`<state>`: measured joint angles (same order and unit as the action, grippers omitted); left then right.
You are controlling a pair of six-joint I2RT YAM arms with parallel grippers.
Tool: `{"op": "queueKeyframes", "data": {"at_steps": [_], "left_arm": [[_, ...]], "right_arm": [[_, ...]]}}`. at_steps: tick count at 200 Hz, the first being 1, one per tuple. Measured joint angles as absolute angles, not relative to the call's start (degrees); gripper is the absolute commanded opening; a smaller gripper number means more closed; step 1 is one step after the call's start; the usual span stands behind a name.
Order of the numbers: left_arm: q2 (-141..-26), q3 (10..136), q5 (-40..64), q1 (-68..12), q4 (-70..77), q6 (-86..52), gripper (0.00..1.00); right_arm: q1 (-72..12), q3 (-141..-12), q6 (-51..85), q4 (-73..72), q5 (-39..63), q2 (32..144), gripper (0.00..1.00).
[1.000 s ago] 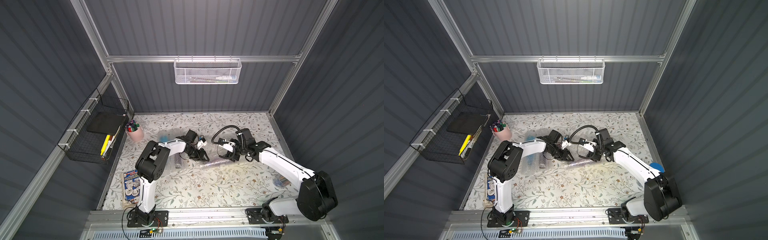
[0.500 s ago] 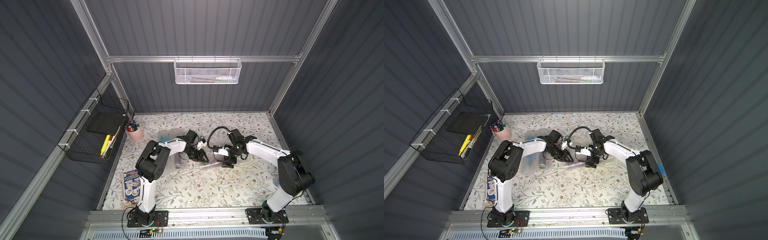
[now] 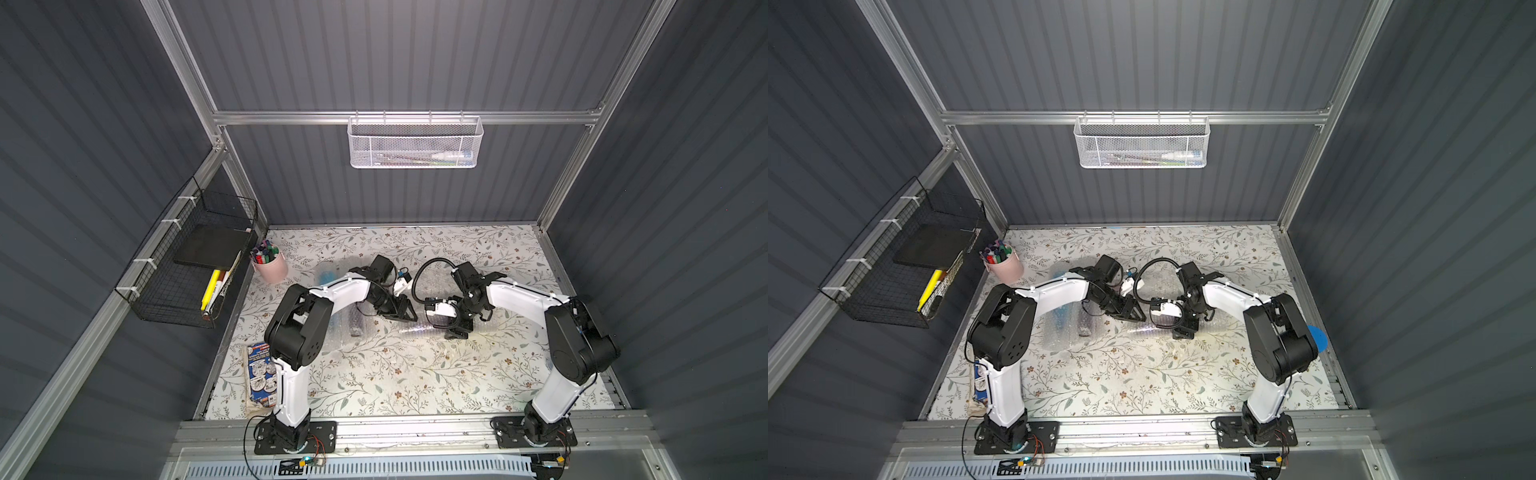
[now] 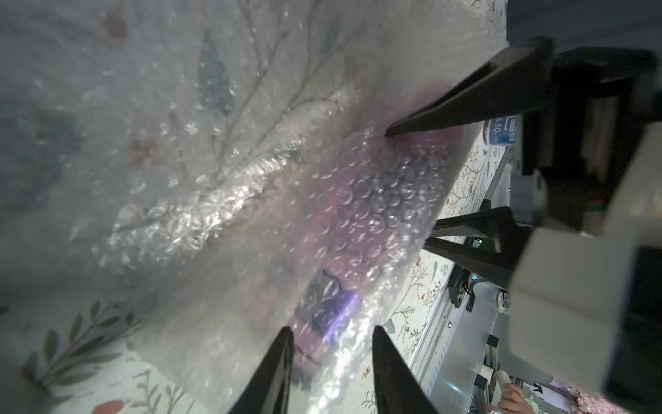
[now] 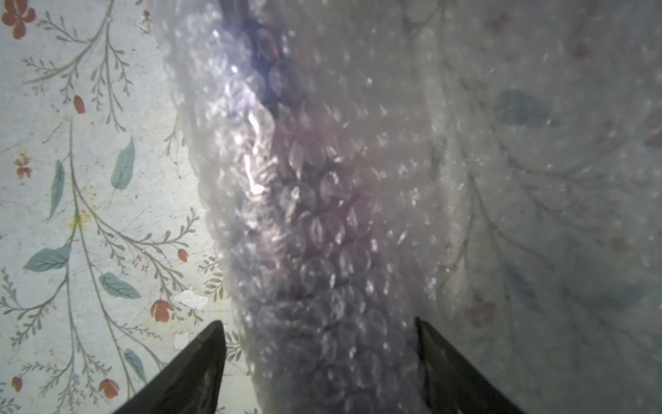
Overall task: Wrap wine bottles in bubble wrap
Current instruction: Wrap the wine bottle in bubble wrap.
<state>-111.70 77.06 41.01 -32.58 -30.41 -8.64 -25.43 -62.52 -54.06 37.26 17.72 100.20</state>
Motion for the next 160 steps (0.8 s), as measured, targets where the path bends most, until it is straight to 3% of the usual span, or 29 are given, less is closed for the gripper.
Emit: {"op": "queueKeyframes", "data": {"at_steps": [25, 46, 91, 106, 131, 160], "left_arm": [[-106.41, 77.62, 38.11, -32.58, -31.62, -7.66, 0.45], [-100.42, 76.16, 33.93, -32.58, -31.55, -5.23, 0.61], [-85.54, 63.77, 23.31, -32.58, -26.39, 2.9, 0.72], [-82.35, 60.47, 21.3, -32.6, -25.74, 6.31, 0.82], [-77.38, 56.29, 18.33, -32.99, -25.23, 11.9, 0.9], [-70.0, 50.83, 16.47, -35.7, -24.21, 17.58, 0.93]], "right_arm": [[-26.02, -62.35, -52.6, 37.95, 18.41, 100.75, 0.69], [-26.33, -62.06, -51.62, 39.03, 19.38, 100.99, 0.65], [-28.1, -61.47, -48.66, 41.45, 22.17, 101.06, 0.58], [-28.86, -61.49, -47.46, 43.0, 24.36, 101.58, 0.57], [-30.55, -61.65, -45.04, 45.25, 28.01, 102.65, 0.55], [-33.87, -61.58, -42.33, 46.7, 31.51, 103.59, 0.56]]}}
